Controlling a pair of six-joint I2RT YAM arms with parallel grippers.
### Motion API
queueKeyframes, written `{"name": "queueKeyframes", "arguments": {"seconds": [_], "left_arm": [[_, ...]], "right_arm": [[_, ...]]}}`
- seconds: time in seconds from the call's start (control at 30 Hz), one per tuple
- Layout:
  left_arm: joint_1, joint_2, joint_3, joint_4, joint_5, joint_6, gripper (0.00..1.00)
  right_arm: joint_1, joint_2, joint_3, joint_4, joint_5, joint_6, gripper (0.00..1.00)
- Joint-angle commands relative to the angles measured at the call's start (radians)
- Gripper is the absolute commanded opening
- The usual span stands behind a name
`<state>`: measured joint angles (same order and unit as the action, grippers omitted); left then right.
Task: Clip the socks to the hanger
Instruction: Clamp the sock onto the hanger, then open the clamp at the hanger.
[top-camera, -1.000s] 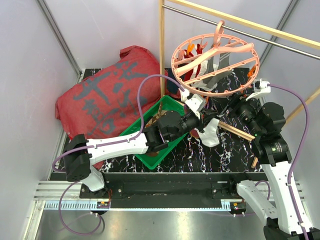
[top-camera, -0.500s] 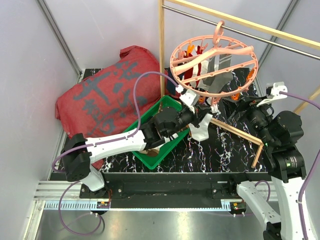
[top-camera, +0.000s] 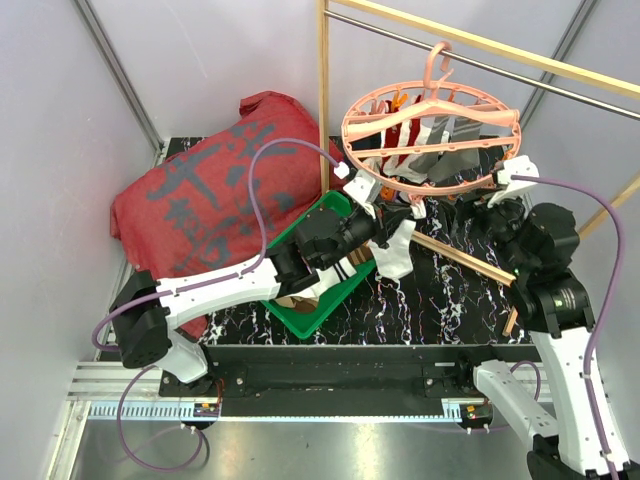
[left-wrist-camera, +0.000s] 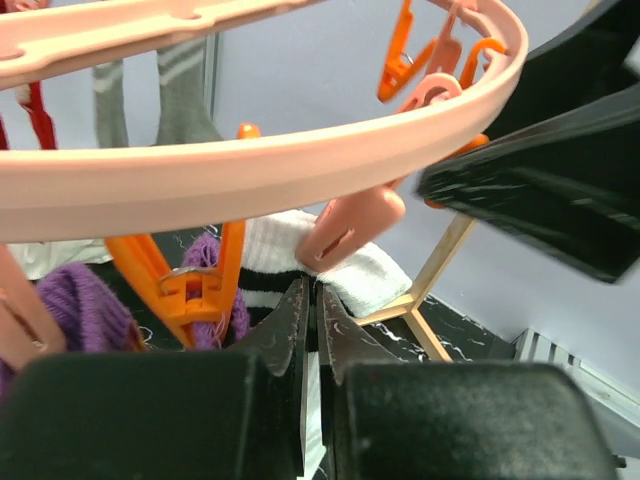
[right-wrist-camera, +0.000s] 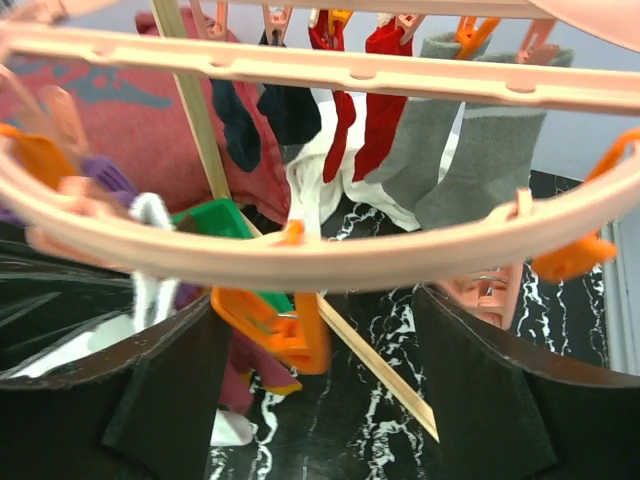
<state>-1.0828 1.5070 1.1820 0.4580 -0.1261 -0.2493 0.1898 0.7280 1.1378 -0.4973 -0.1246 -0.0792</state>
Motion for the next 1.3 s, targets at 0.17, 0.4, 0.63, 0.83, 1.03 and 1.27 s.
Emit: {"name": "queueKeyframes", "arguments": {"seconds": [0.17,0.4,0.63,0.83,1.03,1.27], "left_arm": [[0.011,-0.051,-0.012,0.056,0.028,-0.024,0.04],[0.012,-0.048,-0.007,0.047,0.036,-0.028,0.05],[0.012,-0.041,0.004,0.041,0.043,-0.034,0.05],[0.012,-0.042,0.004,0.041,0.052,-0.045,0.05],[0.012,-0.045,-0.001,0.044,0.059,-0.054,0.04],[0.012,-0.053,-0.002,0.045,0.069,-0.067,0.04]], "right_arm": [[0.002,0.074,0.017,0.14,-0.109,-0.064,0.68],[0.002,0.086,0.036,0.158,-0.136,-0.031,0.64],[0.002,0.057,0.034,0.158,-0.141,0.042,0.71],[0.002,0.033,-0.012,0.167,-0.115,0.068,0.75],[0.002,-0.001,-0.069,0.22,-0.064,0.075,0.79],[0.002,-0.01,-0.102,0.232,-0.061,0.062,0.82]]}}
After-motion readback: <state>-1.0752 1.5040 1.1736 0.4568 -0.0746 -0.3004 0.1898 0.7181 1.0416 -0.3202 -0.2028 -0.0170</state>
